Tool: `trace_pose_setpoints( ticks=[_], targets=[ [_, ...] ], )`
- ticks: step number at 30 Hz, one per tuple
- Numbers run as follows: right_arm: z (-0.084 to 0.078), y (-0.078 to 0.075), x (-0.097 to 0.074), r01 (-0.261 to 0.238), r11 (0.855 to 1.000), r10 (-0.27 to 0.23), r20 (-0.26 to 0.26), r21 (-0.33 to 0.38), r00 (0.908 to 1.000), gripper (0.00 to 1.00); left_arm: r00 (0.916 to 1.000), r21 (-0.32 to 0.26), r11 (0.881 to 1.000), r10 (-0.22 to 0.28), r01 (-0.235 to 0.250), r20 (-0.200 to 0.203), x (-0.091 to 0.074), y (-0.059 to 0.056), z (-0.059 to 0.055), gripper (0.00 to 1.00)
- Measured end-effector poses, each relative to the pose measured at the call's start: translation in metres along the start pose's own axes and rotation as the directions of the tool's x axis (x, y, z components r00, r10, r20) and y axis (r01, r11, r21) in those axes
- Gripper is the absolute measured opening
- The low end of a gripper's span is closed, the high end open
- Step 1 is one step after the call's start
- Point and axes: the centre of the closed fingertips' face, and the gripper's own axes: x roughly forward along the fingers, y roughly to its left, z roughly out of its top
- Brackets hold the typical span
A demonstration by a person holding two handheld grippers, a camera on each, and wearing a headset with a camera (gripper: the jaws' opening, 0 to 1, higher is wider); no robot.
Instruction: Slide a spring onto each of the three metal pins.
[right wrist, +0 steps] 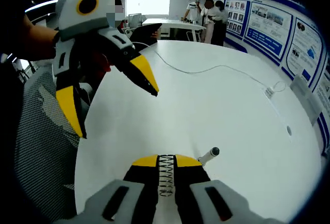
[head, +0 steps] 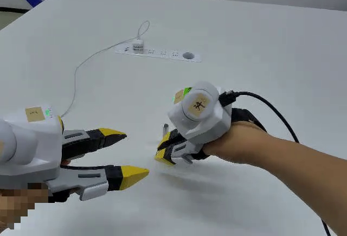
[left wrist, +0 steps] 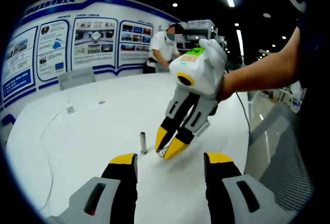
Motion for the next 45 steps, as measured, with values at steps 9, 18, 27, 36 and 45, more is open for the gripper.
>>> trace_pose_setpoints(
  ticks=[9, 18, 27, 36, 45],
  targets=[
    [0.038, 0.001, -0.041, 0.029, 0.993, -0.052, 0.207, 0.114, 0.977, 0.11, 0.9997, 0.005, 1.0, -0.023, 0.023, -0.007, 0.013, -0.007, 0.004, 0.51],
    [0.08, 0.01, -0.067, -0.063, 0.973, -0.032, 0.397, 0.222, 0.9171, 0.11, 0.9949, -0.092, 0.993, -0.066, 0.073, 0.076, 0.025, -0.017, 0.027, 0.46],
    [0.094, 0.015, -0.076, -0.125, 0.955, -0.021, 0.485, 0.267, 0.874, 0.11, 0.9765, -0.242, 0.964, -0.063, 0.113, 0.206, 0.025, -0.013, 0.053, 0.37],
    [0.096, 0.016, -0.08, -0.126, 0.954, -0.03, 0.505, 0.271, 0.8626, 0.11, 0.9725, -0.226, 0.966, -0.077, 0.127, 0.22, 0.023, -0.016, 0.057, 0.18],
    [0.09, 0.016, -0.085, -0.108, 0.963, -0.025, 0.484, 0.245, 0.8746, 0.11, 0.9828, -0.117, 0.988, -0.076, 0.097, 0.168, 0.02, -0.015, 0.049, 0.11]
  ],
)
